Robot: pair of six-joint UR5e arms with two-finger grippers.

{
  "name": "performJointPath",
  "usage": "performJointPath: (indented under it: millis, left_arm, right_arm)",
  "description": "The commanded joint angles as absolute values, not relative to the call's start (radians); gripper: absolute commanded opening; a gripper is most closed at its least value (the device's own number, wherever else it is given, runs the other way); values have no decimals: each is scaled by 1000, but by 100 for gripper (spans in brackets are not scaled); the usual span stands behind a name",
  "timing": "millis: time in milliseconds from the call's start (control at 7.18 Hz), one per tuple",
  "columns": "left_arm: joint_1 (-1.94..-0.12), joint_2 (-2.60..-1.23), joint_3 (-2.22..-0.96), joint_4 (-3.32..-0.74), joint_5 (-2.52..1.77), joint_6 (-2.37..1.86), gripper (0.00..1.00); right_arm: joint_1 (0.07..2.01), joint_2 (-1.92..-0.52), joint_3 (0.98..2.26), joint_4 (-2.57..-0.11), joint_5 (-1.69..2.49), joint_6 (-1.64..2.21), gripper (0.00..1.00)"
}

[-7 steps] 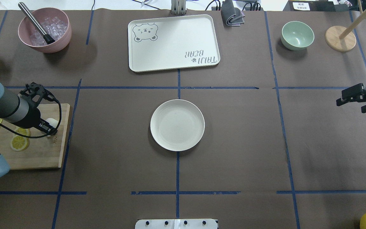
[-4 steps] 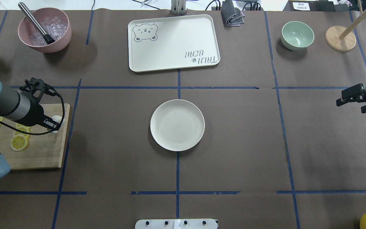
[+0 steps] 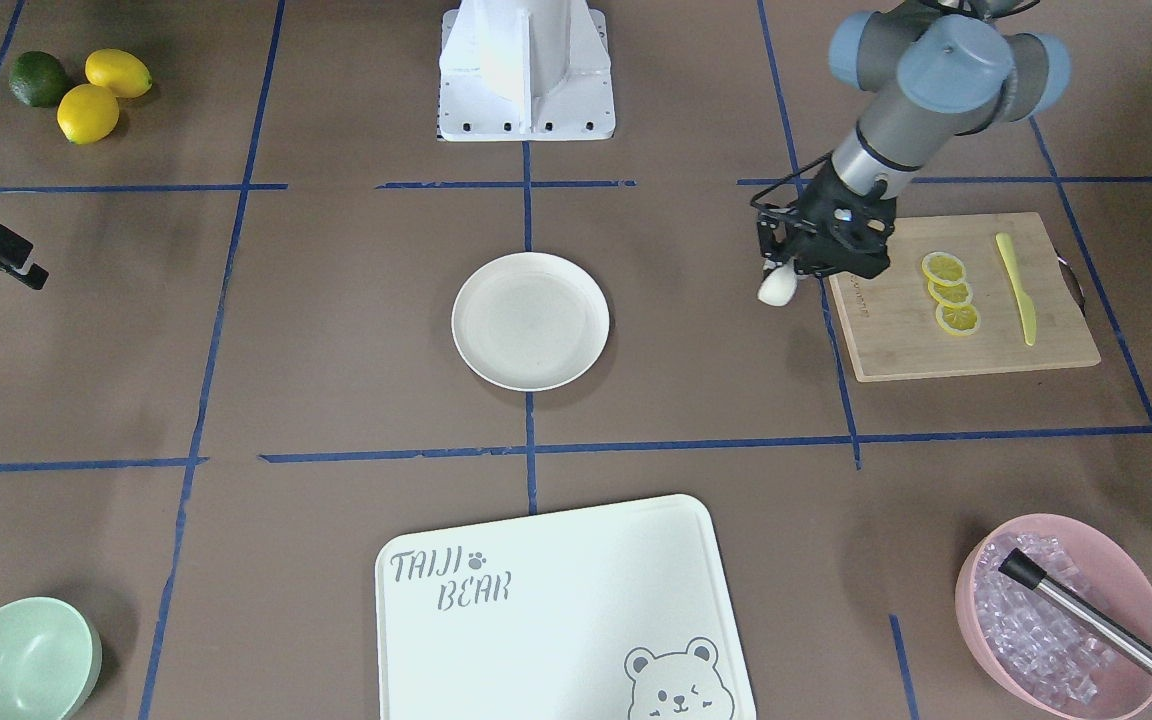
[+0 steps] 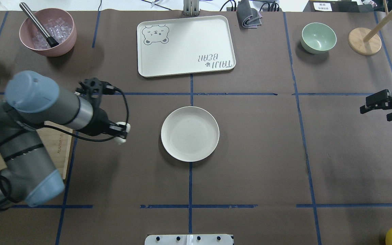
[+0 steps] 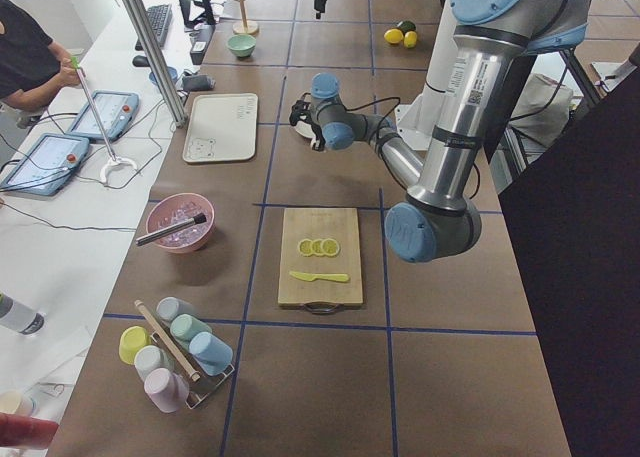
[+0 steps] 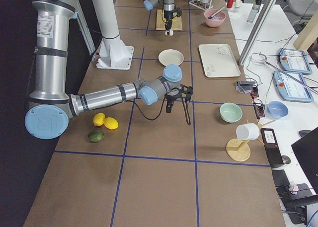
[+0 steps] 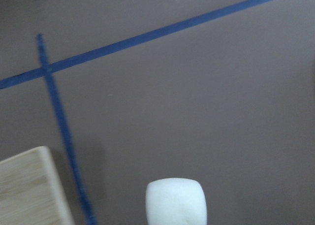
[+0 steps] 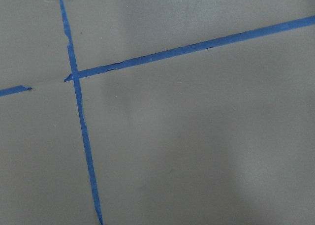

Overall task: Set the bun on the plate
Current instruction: 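Carry the bun with the left gripper over the white plate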

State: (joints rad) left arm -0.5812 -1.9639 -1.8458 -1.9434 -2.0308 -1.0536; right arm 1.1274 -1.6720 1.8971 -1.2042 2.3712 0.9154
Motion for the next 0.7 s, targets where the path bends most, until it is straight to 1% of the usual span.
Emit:
performJointPath:
  millis: [0, 139, 278, 557]
  left_arm:
    - [-439, -2155, -1774, -1876, -1891, -1201, 24]
    - [-408, -2249, -1678, -1875, -1818, -1247, 25]
    - [-407, -2316, -1586, -1876, -1801, -1273, 25]
    - [-407, -2324, -1557, -1875, -1761, -1272, 26]
  right_arm:
    - [1127, -1674, 1893, -1204, 2370, 916, 100]
    - [1127, -1672, 1894, -1204, 2364, 916, 100]
    - [1127, -1672, 1893, -1204, 2364, 916, 100]
    - [1126, -1672, 1890, -1204, 2361, 917, 100]
